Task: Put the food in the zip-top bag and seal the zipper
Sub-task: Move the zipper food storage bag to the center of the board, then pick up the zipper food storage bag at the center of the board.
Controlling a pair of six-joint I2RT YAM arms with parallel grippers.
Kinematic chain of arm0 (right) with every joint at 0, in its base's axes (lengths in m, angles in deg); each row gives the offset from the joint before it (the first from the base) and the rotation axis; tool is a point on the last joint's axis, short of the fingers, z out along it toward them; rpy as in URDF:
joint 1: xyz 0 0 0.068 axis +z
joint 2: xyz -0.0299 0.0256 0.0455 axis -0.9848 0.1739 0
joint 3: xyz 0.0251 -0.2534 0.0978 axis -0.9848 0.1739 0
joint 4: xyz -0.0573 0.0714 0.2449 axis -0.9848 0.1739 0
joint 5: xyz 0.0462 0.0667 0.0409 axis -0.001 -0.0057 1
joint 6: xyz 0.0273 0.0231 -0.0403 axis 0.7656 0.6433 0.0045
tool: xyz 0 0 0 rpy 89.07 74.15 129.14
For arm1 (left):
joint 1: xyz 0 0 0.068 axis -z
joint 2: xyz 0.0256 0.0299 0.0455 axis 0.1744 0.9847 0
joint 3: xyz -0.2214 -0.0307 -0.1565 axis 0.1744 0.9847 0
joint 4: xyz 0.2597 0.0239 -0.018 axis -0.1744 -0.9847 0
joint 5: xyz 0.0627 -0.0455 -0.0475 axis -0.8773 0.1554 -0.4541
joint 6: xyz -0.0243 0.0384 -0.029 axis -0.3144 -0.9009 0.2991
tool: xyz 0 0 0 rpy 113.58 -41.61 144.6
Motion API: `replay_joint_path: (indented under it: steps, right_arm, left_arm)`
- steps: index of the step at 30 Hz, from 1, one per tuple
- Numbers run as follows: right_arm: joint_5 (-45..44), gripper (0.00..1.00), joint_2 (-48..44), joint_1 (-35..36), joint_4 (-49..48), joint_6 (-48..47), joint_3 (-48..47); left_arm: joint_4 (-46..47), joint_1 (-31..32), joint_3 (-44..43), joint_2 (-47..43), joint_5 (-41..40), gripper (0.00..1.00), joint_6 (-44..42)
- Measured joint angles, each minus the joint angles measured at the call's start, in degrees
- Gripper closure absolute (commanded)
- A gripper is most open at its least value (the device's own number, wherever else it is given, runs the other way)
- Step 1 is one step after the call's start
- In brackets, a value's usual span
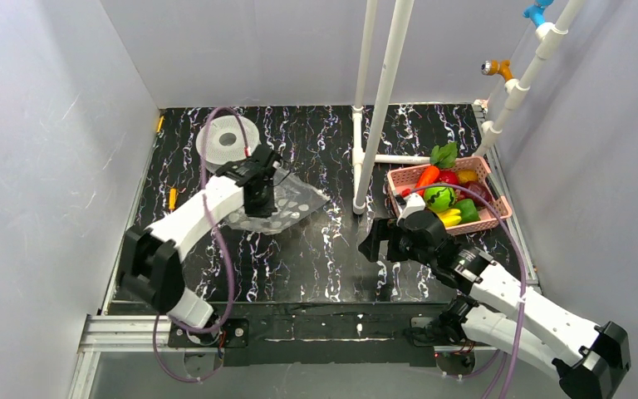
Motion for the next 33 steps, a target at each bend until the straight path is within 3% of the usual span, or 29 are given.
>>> replay_joint_path:
  steps: [6, 11, 12, 13, 16, 19, 27, 33]
  right_arm:
    - [3.08, 0.0, 3.51, 0.17, -3.4, 0.64, 0.15]
    - [5.24, 0.0, 5.27, 0.41, -4.9, 0.95, 0.15]
    - [5.53, 0.0, 5.41, 0.43, -5.03, 1.05, 0.15]
    - [5.89, 0.0, 5.49, 0.45, -5.19, 1.16, 0.15]
    - [6.98, 0.0, 5.61, 0.49, -6.1, 1.73, 0.15]
    - [8.23, 0.0, 6.01, 0.61, -6.44, 2.3, 0.16]
    - [10.35, 0.0, 6.21, 0.66, -6.6, 4.02, 1.42]
    - [11.56, 0.0, 5.82, 0.71, -7.66, 6.62, 3.5]
  left_arm:
    - [-6.4, -0.17, 3.74, -17.12, 1.12, 1.0, -5.31]
    - [-7.35, 0.19, 11.67, -28.78, 14.66, 1.0, -7.39]
    - [-7.63, 0.59, 12.77, -30.16, 17.03, 0.98, -7.54]
    - [-7.97, 1.2, 13.45, -31.11, 18.86, 0.89, -7.64]
    - [-9.11, 2.75, 13.55, -31.59, 21.38, 0.5, -7.89]
    - [-11.13, 3.04, 12.2, -30.74, 19.98, 0.32, -7.12]
    - [-9.02, 3.77, 9.91, -29.44, 20.1, 0.21, -5.18]
    - [-3.84, 14.16, 6.99, -18.77, 16.5, 0.25, 1.43]
